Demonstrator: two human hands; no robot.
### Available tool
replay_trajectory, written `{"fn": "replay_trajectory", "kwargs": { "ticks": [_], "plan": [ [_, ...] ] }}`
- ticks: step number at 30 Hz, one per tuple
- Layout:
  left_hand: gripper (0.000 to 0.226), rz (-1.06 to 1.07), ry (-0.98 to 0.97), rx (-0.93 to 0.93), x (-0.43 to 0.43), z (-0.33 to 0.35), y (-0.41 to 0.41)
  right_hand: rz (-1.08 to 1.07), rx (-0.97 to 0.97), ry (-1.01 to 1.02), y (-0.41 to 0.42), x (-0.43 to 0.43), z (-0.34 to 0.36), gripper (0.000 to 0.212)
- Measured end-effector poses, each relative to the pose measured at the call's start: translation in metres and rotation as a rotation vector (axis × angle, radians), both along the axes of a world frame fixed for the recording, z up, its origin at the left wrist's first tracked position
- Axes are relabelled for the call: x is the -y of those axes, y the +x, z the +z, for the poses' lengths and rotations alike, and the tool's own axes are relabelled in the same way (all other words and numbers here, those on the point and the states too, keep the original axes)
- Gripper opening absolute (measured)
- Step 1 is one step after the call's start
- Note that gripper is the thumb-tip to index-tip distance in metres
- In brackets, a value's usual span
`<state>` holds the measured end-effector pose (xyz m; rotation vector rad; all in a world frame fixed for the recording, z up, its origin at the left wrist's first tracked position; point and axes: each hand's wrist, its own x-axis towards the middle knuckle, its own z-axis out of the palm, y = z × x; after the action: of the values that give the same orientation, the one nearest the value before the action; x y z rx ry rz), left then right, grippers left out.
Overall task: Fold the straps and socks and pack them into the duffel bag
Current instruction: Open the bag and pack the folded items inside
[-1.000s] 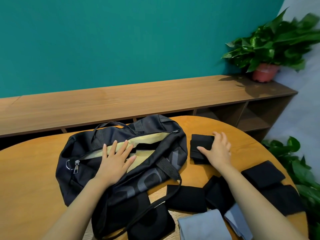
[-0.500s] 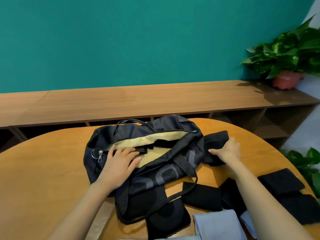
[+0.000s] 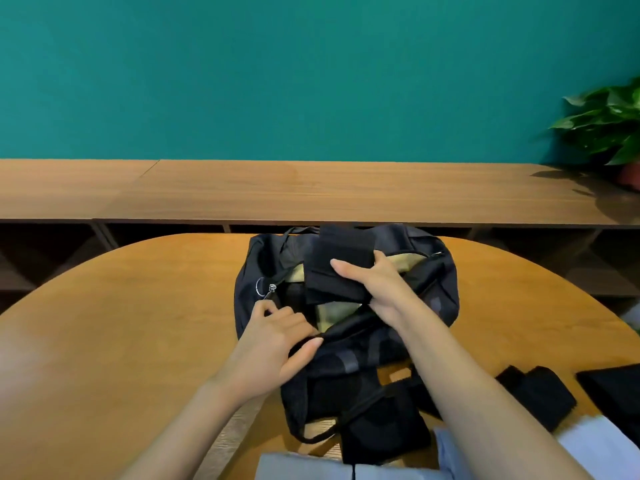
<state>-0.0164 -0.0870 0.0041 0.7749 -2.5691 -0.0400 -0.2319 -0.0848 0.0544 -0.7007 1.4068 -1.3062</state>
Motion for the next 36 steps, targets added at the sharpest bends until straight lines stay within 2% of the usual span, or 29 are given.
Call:
{"fn": "replay_trajectory", "kwargs": {
  "ticks": [2,5,9,11,12,14,15,17,19,20,22,23,24,26,29,30,31,34,36],
  "plan": [
    [0.044,-0.03,0.004,-0.031,-0.003,0.004,0.005,0.147,-0.01,0.089,0.011,0.016,-0.022,0.079],
    [0.045,-0.061,0.02,-0.039,-0.003,0.006,0.009,0.309,-0.343,0.258,0.014,0.028,-0.046,0.098],
    [0.045,-0.03,0.052,-0.099,0.009,0.02,-0.001,0.286,-0.542,0.388,-0.013,0.031,-0.054,0.131],
    [0.044,-0.023,0.063,-0.13,0.015,0.028,-0.012,0.255,-0.591,0.396,-0.033,0.028,-0.062,0.135],
    [0.044,-0.019,0.067,-0.14,0.019,0.031,-0.018,0.261,-0.608,0.394,-0.036,0.024,-0.064,0.128],
    [0.043,-0.018,0.082,-0.124,0.028,0.033,-0.036,0.381,-0.612,0.304,-0.027,0.015,-0.065,0.093],
    [0.043,-0.018,0.104,-0.099,0.032,0.032,-0.047,0.447,-0.68,0.232,-0.02,0.012,-0.068,0.077],
    [0.046,-0.02,0.139,-0.034,0.039,0.026,-0.067,0.48,-1.008,0.175,-0.009,0.008,-0.066,0.073],
    [0.054,-0.031,0.101,0.04,0.047,0.014,-0.08,0.344,-1.436,0.183,-0.015,0.001,-0.05,0.068],
    [0.058,-0.044,0.076,0.08,0.05,0.008,-0.086,0.252,-1.59,0.097,-0.024,-0.008,-0.04,0.058],
    [0.06,-0.074,0.099,0.212,0.053,-0.002,-0.094,0.109,-1.78,-0.107,-0.051,-0.026,-0.037,0.052],
    [0.057,-0.1,0.138,0.284,0.053,-0.007,-0.097,0.08,-1.843,-0.137,-0.064,-0.034,-0.041,0.056],
    [0.054,-0.133,0.182,0.345,0.054,-0.011,-0.101,0.125,-1.876,-0.086,-0.075,-0.039,-0.047,0.061],
    [0.053,-0.183,0.215,0.427,0.057,-0.018,-0.106,0.324,-1.824,0.148,-0.09,-0.043,-0.064,0.074],
    [0.072,-0.126,0.135,0.402,0.066,-0.025,-0.096,0.439,-1.809,0.361,-0.104,-0.041,-0.081,0.105],
    [0.075,-0.1,0.111,0.386,0.07,-0.025,-0.088,0.449,-1.796,0.403,-0.104,-0.04,-0.083,0.108],
    [0.075,-0.08,0.095,0.378,0.073,-0.025,-0.079,0.456,-1.774,0.421,-0.104,-0.04,-0.085,0.101],
    [0.071,-0.033,0.113,0.363,0.082,-0.023,-0.059,0.53,-1.723,0.391,-0.103,-0.036,-0.08,0.063],
    [0.072,0.004,0.151,0.357,0.087,-0.02,-0.051,0.603,-1.639,0.29,-0.107,-0.031,-0.067,0.059]
  ]
}}
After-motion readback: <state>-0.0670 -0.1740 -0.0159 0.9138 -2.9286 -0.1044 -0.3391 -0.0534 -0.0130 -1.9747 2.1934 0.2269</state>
